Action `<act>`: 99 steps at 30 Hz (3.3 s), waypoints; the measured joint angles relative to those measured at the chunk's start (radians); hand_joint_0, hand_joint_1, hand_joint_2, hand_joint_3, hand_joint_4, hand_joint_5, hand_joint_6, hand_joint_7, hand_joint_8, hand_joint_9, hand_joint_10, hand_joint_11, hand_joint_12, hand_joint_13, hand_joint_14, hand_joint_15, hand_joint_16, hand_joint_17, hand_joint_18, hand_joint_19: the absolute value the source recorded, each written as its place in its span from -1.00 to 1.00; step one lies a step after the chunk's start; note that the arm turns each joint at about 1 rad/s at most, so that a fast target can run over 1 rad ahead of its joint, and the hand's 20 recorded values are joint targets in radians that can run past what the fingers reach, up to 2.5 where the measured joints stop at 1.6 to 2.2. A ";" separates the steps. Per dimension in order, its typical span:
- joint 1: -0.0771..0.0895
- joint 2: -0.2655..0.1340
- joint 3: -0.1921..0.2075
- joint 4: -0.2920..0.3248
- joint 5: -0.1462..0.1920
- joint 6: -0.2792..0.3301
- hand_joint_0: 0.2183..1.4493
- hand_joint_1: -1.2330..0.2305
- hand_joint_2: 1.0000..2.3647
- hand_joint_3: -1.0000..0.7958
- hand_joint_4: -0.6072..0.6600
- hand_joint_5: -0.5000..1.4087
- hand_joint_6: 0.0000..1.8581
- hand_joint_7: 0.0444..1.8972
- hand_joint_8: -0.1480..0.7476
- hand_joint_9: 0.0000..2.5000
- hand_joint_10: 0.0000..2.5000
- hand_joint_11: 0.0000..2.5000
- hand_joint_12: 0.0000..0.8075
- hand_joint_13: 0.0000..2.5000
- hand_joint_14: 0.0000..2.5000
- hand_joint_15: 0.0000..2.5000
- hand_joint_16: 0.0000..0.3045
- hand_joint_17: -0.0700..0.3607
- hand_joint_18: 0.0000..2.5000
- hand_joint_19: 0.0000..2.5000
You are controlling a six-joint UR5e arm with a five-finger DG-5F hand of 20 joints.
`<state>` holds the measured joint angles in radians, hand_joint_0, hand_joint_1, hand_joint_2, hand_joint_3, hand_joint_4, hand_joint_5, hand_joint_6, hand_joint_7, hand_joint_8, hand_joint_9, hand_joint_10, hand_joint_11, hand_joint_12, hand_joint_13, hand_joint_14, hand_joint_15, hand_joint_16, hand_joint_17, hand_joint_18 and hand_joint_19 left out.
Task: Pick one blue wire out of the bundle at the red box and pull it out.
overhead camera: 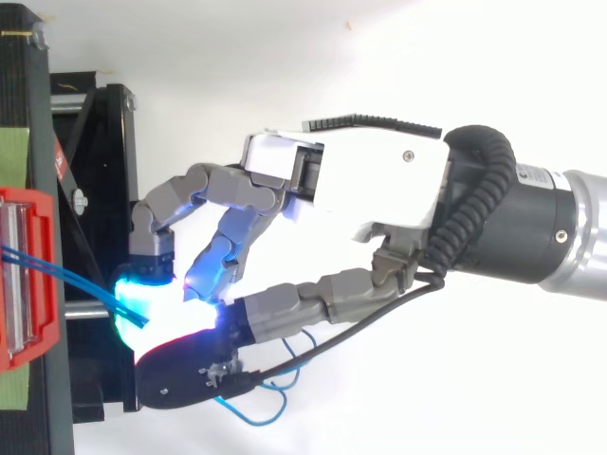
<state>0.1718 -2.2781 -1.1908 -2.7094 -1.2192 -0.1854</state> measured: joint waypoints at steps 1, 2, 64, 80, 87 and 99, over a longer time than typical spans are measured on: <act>0.000 0.000 0.000 0.000 0.000 0.000 -0.46 -0.39 -0.97 -0.13 0.39 -0.67 -0.06 0.09 0.28 -0.12 -0.99 -0.05 0.20 -0.15 -0.99 -0.46 -0.57 0.01 -0.25 -0.49; 0.000 0.000 0.000 0.000 0.000 0.000 -0.46 -0.39 -0.97 -0.14 0.39 -0.67 -0.06 0.09 0.28 -0.12 -0.99 -0.06 0.21 -0.15 -0.99 -0.46 -0.57 0.01 -0.25 -0.49; -0.007 0.000 0.000 0.006 -0.003 -0.003 -0.51 -0.48 -1.00 -0.44 0.47 -0.69 -0.06 0.03 0.36 -0.17 -0.99 -0.07 0.27 -0.15 -0.99 -0.48 -0.54 0.05 -0.20 -0.52; -0.007 -0.001 0.000 0.006 -0.003 -0.007 -0.38 -0.40 -0.98 -0.24 0.41 -0.63 -0.08 0.23 0.34 -0.04 -0.98 -0.06 0.25 -0.07 -0.98 -0.46 -0.58 0.00 -0.15 -0.50; -0.007 -0.001 0.000 0.006 -0.003 -0.008 -0.32 -0.55 -0.97 -0.14 0.27 -0.67 -0.03 0.15 0.33 -0.11 -0.99 -0.07 0.23 -0.09 -0.99 -0.47 -0.58 -0.01 -0.16 -0.51; -0.008 -0.001 0.000 0.007 0.000 -0.008 -0.16 -0.66 -0.98 -0.25 0.47 -0.71 -0.02 0.06 0.32 -0.24 -0.99 -0.07 0.21 -0.16 -0.98 -0.47 -0.58 -0.01 -0.18 -0.55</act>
<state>0.1642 -2.2788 -1.1904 -2.7019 -1.2189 -0.1933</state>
